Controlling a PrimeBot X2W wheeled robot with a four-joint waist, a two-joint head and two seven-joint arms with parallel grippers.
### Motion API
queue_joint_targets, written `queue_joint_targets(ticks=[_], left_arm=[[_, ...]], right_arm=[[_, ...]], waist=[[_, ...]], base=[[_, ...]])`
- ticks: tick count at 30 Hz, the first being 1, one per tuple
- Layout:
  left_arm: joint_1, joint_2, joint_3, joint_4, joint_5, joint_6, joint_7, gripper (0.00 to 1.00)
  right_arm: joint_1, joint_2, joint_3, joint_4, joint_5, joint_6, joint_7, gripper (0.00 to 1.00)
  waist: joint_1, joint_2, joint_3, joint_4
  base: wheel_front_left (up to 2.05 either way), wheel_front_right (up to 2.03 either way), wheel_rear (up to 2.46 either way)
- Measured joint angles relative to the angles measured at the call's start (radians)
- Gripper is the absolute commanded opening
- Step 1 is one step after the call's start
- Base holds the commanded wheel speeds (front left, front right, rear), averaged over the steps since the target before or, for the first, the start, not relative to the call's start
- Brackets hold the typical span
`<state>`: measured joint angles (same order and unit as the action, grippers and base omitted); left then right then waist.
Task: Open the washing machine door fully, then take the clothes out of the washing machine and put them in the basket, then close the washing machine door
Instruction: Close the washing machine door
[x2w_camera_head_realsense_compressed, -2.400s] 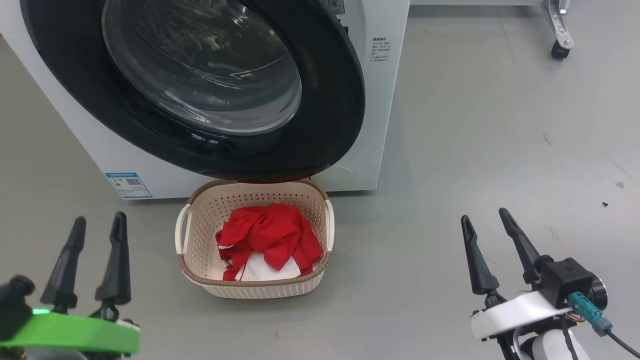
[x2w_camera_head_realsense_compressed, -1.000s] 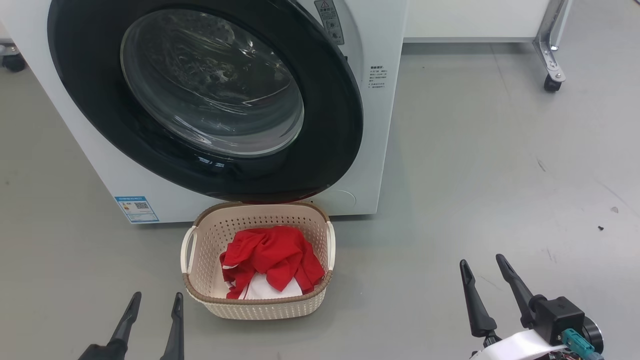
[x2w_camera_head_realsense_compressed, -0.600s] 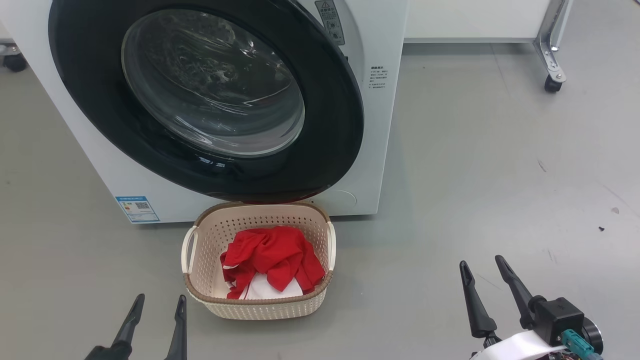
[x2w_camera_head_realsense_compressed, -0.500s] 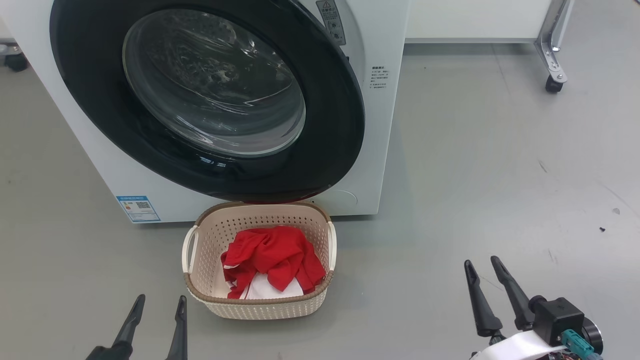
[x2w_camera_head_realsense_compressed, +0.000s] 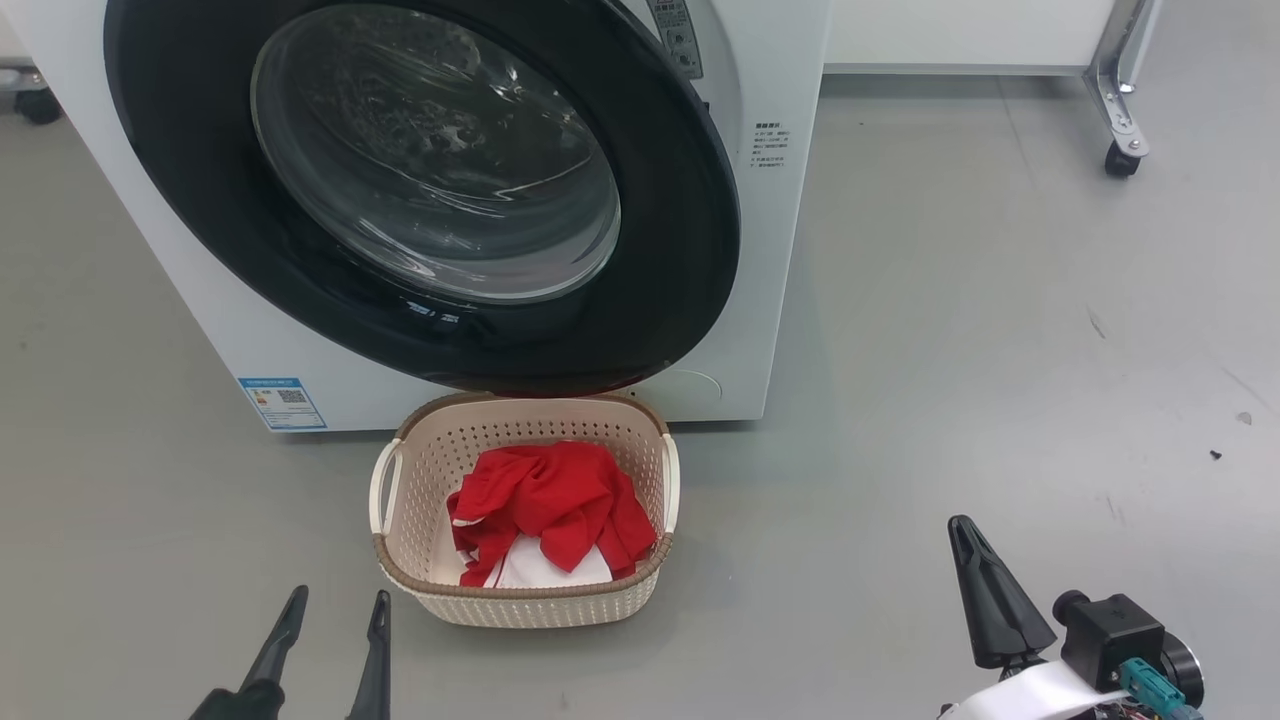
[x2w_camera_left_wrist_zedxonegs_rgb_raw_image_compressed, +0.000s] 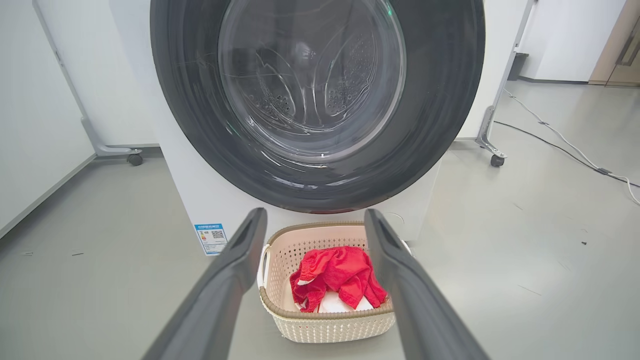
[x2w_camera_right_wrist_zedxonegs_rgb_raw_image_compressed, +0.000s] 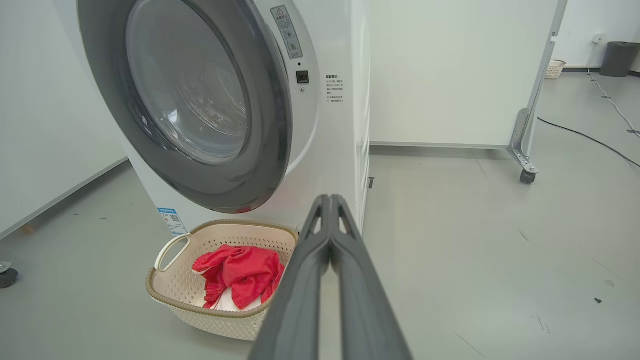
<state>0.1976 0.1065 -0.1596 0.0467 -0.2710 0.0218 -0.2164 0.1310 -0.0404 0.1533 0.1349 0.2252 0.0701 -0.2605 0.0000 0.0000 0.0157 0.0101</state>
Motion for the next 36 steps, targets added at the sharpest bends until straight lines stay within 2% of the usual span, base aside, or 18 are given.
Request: queue_joint_targets(ticks=[5,18,36], left_arm=[[-0.027,-0.001,-0.007,-0.002,0.002,0.000,-0.005,1.00],[-0.108,-0.013,-0.041,-0.033,0.018,-0.011,-0.014,1.00],[-0.245,-0.033,-0.094,-0.053,0.036,-0.034,-0.024,1.00]], right_arm=[[-0.021,-0.007,0.008,0.000,-0.008,0.009,0.000,0.00],[-0.201,-0.028,0.059,0.012,-0.035,0.035,0.000,0.00],[-0.576,-0.086,0.085,0.085,-0.049,0.047,0.039,0.00]], waist=[[0.0000,0.0000,0.016,0.013],[0.0000,0.0000,0.108,0.054],[0.0000,0.0000,0.297,0.155]], base=[[0.00,0.00,0.00],[0.00,0.00,0.00],[0.00,0.00,0.00]])
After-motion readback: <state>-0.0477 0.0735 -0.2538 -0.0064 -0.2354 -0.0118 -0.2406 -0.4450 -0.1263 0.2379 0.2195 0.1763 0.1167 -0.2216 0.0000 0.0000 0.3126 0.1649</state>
